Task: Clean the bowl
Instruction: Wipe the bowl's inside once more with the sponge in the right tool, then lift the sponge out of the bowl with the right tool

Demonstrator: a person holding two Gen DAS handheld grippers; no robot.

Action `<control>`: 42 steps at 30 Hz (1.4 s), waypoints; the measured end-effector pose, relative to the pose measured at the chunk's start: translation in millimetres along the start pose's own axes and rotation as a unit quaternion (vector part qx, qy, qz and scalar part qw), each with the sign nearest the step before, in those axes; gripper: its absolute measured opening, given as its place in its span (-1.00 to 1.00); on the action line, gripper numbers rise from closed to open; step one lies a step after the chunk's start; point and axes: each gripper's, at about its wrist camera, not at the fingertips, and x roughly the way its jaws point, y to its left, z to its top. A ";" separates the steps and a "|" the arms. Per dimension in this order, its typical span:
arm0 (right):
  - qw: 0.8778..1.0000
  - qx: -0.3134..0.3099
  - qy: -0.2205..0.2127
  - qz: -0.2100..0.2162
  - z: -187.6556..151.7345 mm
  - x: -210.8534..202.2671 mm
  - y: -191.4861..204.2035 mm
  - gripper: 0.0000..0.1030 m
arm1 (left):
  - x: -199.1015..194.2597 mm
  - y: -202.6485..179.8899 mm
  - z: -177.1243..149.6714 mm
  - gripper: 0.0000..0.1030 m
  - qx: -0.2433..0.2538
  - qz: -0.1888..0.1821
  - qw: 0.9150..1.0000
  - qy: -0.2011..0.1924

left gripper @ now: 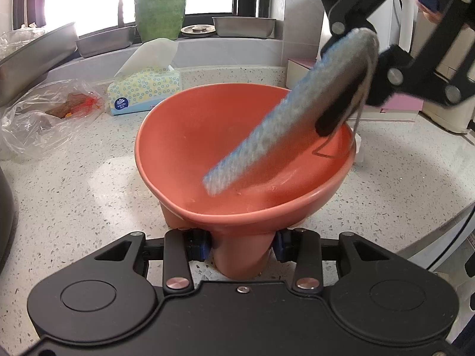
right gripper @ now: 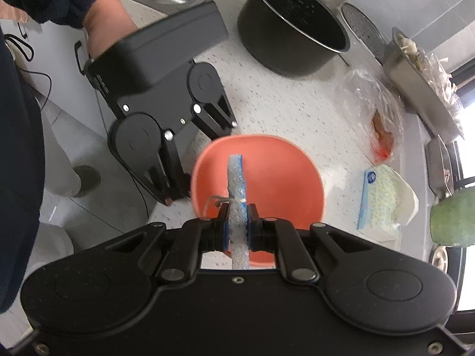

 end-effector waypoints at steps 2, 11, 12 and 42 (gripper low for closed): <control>1.000 0.003 -0.003 0.001 2.2 0.9 1.5 -0.77 | -0.1 4.0 0.1 -0.26 0.000 -0.002 1.000 0.000; 0.994 0.099 -0.041 0.001 6.9 5.1 -14.2 -0.77 | -0.5 5.8 0.0 -0.26 0.000 -0.001 1.000 -0.001; 0.993 0.110 -0.045 0.000 6.2 4.9 -16.3 -0.77 | -0.5 5.5 -0.1 -0.26 0.000 -0.001 1.000 -0.001; 0.948 0.289 -0.124 -0.043 4.3 6.3 -62.0 -0.79 | -0.4 1.1 -2.0 -0.26 -0.002 0.000 1.000 -0.004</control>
